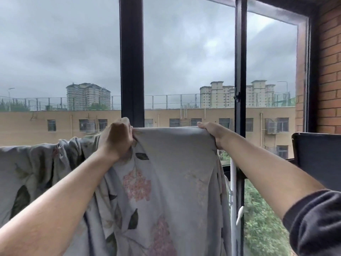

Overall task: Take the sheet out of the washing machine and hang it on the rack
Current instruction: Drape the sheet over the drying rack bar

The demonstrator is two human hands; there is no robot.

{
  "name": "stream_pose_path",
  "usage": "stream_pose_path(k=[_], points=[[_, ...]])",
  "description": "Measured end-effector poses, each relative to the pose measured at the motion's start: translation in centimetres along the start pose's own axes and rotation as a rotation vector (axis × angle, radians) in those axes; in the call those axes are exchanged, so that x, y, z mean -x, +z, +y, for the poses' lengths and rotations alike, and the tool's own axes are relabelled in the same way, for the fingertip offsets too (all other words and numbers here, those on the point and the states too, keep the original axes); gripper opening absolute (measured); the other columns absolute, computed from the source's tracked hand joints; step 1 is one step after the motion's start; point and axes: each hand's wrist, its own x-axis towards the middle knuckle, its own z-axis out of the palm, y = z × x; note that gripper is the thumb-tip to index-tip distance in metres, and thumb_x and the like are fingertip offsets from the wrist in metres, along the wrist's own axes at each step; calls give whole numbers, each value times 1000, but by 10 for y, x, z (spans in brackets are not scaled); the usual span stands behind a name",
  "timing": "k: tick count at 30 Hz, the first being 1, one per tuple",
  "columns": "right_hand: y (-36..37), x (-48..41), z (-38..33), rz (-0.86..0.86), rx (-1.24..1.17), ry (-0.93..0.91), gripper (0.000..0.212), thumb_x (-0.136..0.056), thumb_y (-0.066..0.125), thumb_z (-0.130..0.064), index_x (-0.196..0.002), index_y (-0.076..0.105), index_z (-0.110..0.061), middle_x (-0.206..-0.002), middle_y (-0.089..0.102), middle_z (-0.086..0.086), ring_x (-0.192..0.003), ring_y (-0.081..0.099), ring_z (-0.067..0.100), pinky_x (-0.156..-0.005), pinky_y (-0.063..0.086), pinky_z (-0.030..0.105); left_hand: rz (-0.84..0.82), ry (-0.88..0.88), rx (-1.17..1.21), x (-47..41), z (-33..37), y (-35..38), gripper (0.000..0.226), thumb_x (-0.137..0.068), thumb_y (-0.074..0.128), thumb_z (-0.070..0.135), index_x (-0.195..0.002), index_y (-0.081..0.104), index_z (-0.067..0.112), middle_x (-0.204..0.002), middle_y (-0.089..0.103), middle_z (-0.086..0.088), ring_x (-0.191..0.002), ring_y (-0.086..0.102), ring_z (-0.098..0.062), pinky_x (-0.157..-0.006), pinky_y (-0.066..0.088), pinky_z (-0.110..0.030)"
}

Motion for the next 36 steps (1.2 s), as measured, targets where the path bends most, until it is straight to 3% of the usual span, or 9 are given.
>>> stream_pose_path(k=[7, 11, 13, 17, 20, 22, 26, 31, 36], points=[[-21, -11, -3, 95, -141, 10, 29, -92, 47, -25, -64, 47, -16, -53, 54, 2, -44, 52, 14, -49, 42, 23, 18, -287, -196, 2, -53, -24, 25, -93, 42, 13, -97, 55, -8, -97, 59, -33, -89, 58, -47, -74, 47, -45], [-36, -12, 1, 109, -119, 9, 31, -95, 48, -26, -66, 46, -16, -49, 51, 1, -46, 49, 15, -47, 41, 25, -150, -409, -302, -5, -46, -33, 28, -89, 54, 24, -99, 59, -2, -101, 63, -26, -93, 60, -41, -75, 48, -41], [-32, -8, 5, 62, -22, -19, 28, -93, 56, -27, -70, 54, -11, -51, 56, 2, -45, 54, 13, -48, 46, 23, -178, -352, -248, -6, -28, -25, 21, -87, 55, 23, -97, 59, 5, -99, 64, -20, -91, 60, -37, -74, 49, -38], [-29, -2, 8, 24, 201, -76, 28, -73, 78, -26, -90, 73, -5, -79, 67, 11, -75, 61, 24, -86, 52, 44, -299, -87, 49, 2, 28, 3, 20, -90, 49, 34, -92, 60, 17, -100, 65, -4, -90, 59, -25, -72, 43, -33], [-26, 5, 4, -43, 407, -101, 8, -78, 71, -14, -86, 74, -13, -91, 70, 12, -74, 60, 22, -82, 54, 41, -373, 39, 54, 7, 60, 18, 25, -90, 52, 43, -96, 64, 22, -99, 67, 0, -93, 61, -23, -69, 40, -29], [-28, 13, 5, -112, 457, -70, 8, -85, 62, -9, -90, 68, -11, -86, 68, 12, -63, 56, 18, -64, 53, 31, -333, 48, 90, 7, 63, 23, 22, -90, 56, 38, -92, 67, 19, -92, 70, -4, -89, 63, -26, -70, 46, -31], [-33, 12, 26, -235, 190, 45, 16, -88, 40, 8, -91, 45, -6, -69, 52, 8, -56, 45, 12, -44, 38, 17, -264, 18, 202, 7, 65, 27, 20, -91, 57, 23, -78, 67, 10, -79, 69, -11, -76, 62, -29, -64, 45, -30], [-10, 4, 41, -97, -43, -20, 27, -80, 50, 1, -60, 49, -17, -59, 50, 2, -49, 47, 13, -48, 40, 25, -227, 0, 207, 6, 64, 29, 23, -91, 53, 18, -71, 59, 9, -76, 67, -13, -75, 61, -31, -61, 40, -30], [-9, 26, 24, -205, 88, 107, 17, -87, 62, -31, -89, 59, -15, -77, 64, 6, -63, 60, 19, -72, 55, 35, -154, 0, 246, 8, 55, 25, 17, -88, 55, 12, -74, 62, 6, -72, 67, -11, -72, 60, -31, -62, 41, -32]])
